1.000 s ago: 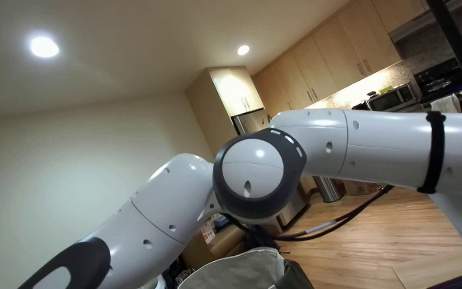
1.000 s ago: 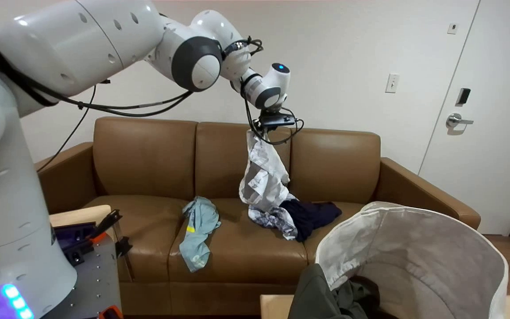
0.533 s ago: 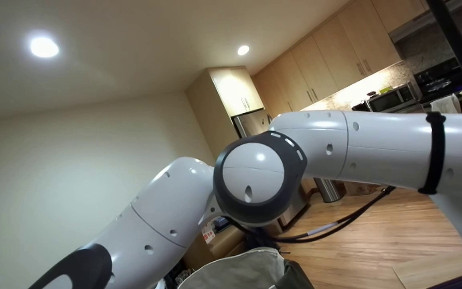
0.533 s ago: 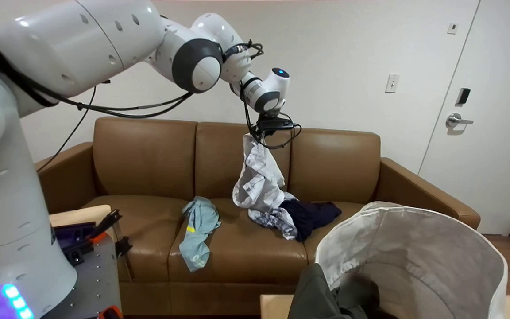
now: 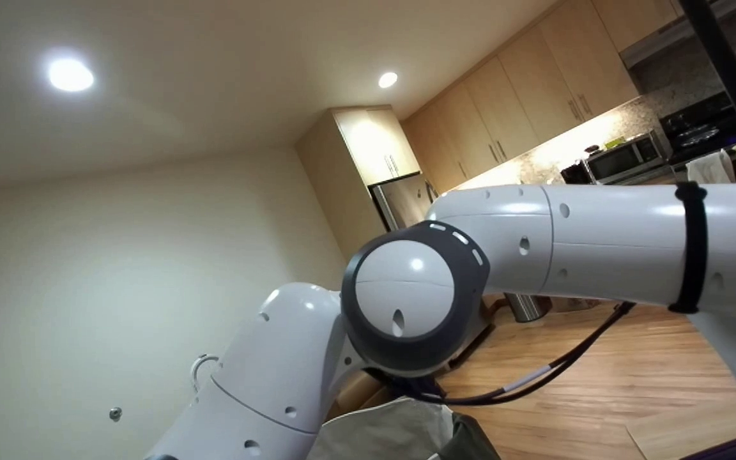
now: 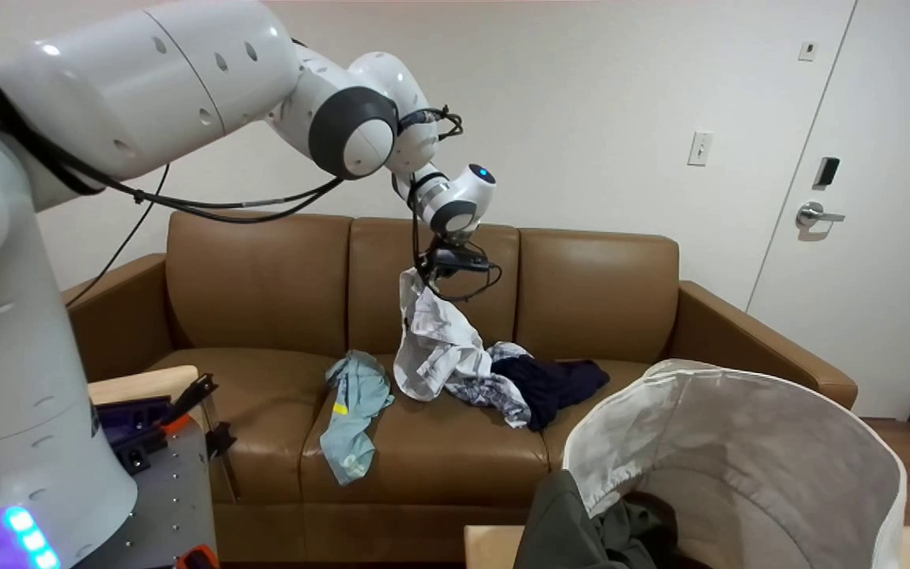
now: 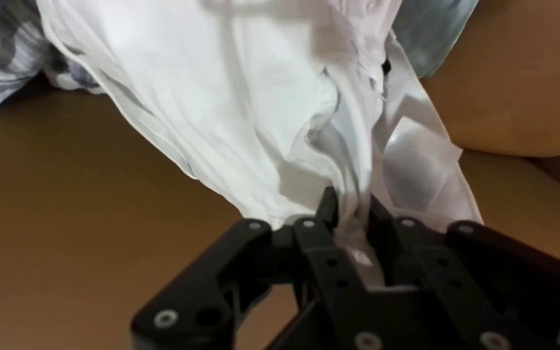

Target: Remove the white short from the carrier bag and put it on the couch

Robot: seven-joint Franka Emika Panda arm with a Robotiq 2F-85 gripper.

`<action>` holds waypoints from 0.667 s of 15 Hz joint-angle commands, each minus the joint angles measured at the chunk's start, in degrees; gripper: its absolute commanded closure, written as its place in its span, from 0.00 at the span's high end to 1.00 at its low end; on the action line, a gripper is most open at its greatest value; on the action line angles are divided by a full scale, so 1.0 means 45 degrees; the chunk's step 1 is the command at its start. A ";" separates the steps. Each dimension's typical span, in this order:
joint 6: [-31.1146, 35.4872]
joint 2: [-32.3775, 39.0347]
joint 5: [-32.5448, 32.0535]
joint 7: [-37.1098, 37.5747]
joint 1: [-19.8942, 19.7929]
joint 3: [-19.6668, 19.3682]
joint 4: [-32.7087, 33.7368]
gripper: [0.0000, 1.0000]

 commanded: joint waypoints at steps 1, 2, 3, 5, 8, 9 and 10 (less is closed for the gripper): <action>0.0175 -0.0324 0.0411 -0.0218 -0.0547 0.0300 -0.1928 0.08; 0.0090 -0.0463 0.0421 -0.0131 -0.0674 0.0223 -0.2596 0.08; 0.0090 -0.0558 0.0437 -0.0078 -0.0795 0.0194 -0.3067 0.08; -0.0131 -0.0618 0.0413 0.0030 -0.1038 0.0087 -0.3868 0.08; -0.0415 -0.0230 0.0581 -0.0408 -0.1496 0.0393 -0.4123 0.44; -0.0326 -0.0278 0.0650 -0.0287 -0.1555 0.0386 -0.4209 0.52; -0.0286 -0.0362 0.0734 -0.0291 -0.1658 0.0476 -0.4173 0.58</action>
